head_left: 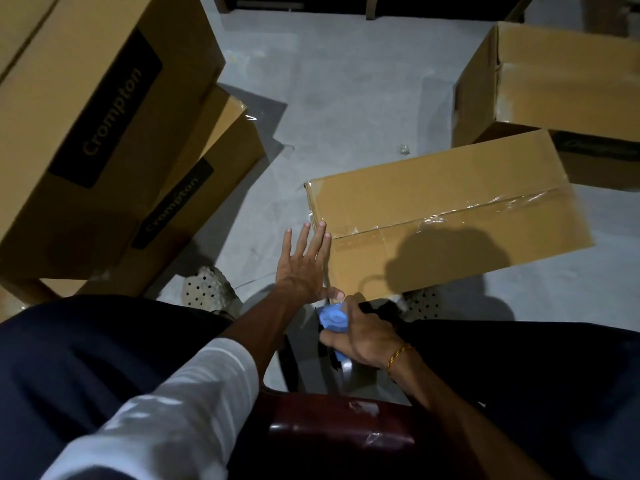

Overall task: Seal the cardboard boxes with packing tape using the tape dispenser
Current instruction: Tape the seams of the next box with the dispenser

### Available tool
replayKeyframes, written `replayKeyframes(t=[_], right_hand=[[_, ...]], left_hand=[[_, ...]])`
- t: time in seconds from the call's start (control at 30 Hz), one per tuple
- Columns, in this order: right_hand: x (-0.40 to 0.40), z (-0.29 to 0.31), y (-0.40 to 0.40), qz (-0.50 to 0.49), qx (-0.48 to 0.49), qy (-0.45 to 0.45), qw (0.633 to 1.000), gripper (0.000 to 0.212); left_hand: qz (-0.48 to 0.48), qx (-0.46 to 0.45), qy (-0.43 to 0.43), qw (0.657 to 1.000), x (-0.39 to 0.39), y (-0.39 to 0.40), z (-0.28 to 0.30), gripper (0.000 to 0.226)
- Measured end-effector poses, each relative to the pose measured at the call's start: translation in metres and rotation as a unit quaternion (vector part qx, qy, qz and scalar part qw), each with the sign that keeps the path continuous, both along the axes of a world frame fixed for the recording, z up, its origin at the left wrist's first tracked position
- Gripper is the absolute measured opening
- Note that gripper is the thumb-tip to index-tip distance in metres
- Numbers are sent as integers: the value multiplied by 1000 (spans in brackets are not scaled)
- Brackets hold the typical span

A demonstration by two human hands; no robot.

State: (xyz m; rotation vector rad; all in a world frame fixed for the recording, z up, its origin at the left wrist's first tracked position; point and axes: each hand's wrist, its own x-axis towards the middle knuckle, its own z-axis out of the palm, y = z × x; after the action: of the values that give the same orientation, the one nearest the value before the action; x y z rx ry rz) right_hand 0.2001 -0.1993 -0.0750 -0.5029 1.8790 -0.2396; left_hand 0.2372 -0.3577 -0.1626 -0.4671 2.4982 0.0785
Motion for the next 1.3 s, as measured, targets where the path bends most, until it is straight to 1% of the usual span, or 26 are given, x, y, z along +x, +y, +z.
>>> replayKeyframes(t=[0.07, 0.2, 0.3, 0.43, 0.6, 0.73, 0.83, 0.9, 0.97, 1.03, 1.13, 1.2, 1.23, 1.27, 1.3], right_hand=[[-4, 1, 0, 9, 9, -11, 1000, 75], [-10, 4, -1, 39, 35, -20, 998, 82], [-9, 5, 0, 50, 39, -17, 998, 78], [-4, 1, 0, 41, 33, -14, 999, 69], [0, -5, -2, 49, 26, 0, 998, 71], [-4, -14, -5, 20, 47, -6, 999, 72], [-4, -24, -1, 93, 88, 1, 992, 77], [-8, -27, 2, 116, 98, -2, 988, 73], [-19, -20, 2, 104, 90, -7, 990, 61], [-38, -7, 3, 85, 52, -25, 995, 51], [-74, 17, 7, 30, -6, -23, 999, 48], [-94, 20, 10, -39, -28, 0, 999, 57], [-101, 19, 12, -85, -45, 22, 995, 63], [-104, 14, 11, -139, -65, 44, 987, 65], [-106, 10, 10, -200, -93, 52, 974, 61]], left_hand=[[0, -1, -11, 1000, -1, 0, -1, 129], [7, 0, -17, 1000, -3, 0, 1, 128], [8, 3, -18, 1000, -2, 0, 0, 127], [3, 2, -17, 1000, -1, 0, -1, 127], [6, 6, -19, 1000, -2, -1, -1, 128], [7, 9, -21, 1000, -2, -1, -2, 130], [6, 9, -15, 1000, -1, -1, -2, 130], [5, 16, -14, 1000, -1, -2, -2, 130], [3, 25, -9, 1000, 1, -4, -4, 131], [-2, 37, 1, 999, 2, -6, -3, 130], [6, 77, 52, 996, 5, -13, -2, 118], [63, 110, 133, 983, 8, -20, -2, 100], [107, 118, 184, 970, 9, -22, -2, 89], [159, 122, 228, 953, 9, -23, 0, 79], [220, 129, 264, 930, 7, -21, 4, 72]])
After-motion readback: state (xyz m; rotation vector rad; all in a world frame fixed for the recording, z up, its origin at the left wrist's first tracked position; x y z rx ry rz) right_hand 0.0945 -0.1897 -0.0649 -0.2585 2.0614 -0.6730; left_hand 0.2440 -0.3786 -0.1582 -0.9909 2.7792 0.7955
